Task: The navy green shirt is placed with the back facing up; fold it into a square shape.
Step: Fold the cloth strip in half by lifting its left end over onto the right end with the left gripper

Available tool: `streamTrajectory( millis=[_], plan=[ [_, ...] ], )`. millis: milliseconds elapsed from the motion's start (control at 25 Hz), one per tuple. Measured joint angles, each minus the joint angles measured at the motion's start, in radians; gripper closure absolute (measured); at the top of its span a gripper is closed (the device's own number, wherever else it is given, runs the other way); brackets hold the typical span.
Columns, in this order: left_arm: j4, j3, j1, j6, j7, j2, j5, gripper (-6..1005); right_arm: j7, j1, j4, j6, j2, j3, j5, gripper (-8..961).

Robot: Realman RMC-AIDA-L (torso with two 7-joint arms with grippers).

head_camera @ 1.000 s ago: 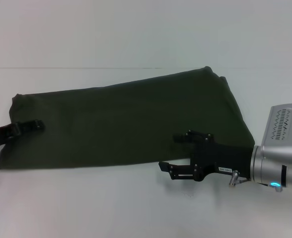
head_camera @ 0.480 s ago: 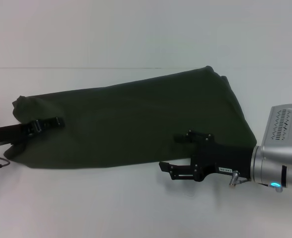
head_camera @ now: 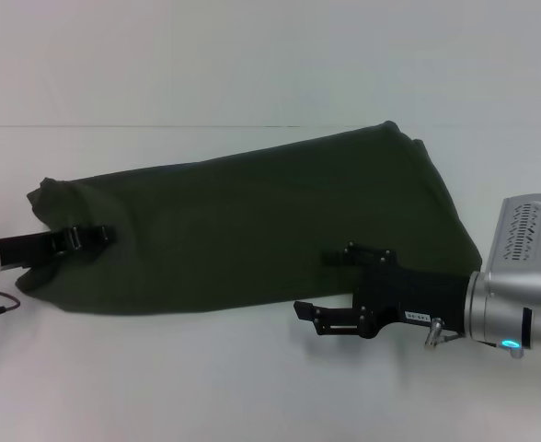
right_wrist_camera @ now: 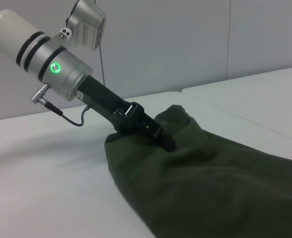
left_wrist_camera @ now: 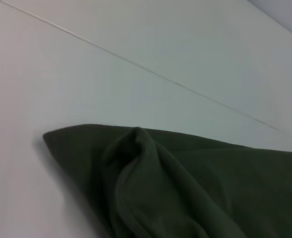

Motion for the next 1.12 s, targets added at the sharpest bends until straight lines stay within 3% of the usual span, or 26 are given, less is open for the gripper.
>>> streamTrajectory(
  millis=[80, 480, 720, 920, 1120],
  plan=[
    [0.0, 0.005, 0.0, 0.0, 0.004, 0.001, 0.0, 427, 0.0, 0.0, 0.0, -0.001, 0.0, -0.001, 0.0, 28],
    [-0.001, 0.039, 0.004, 0.007, 0.001, 0.02, 0.0, 877, 0.002, 0.002, 0.0, -0.002, 0.0, -0.005, 0.0, 28],
    [-0.009, 0.071, 0.014, 0.039, -0.027, 0.054, 0.009, 887, 0.0, 0.001, 0.0, -0.023, 0.0, 0.0, 0.007, 29],
    [0.002, 0.061, 0.026, 0.158, -0.082, 0.108, 0.07, 895, -0.003, -0.005, 0.0, -0.028, -0.001, 0.0, 0.017, 29],
    [0.061, -0.032, 0.042, 0.283, -0.123, 0.14, 0.2, 896, -0.004, -0.007, 0.0, -0.029, -0.002, 0.0, 0.018, 29]
  ],
)
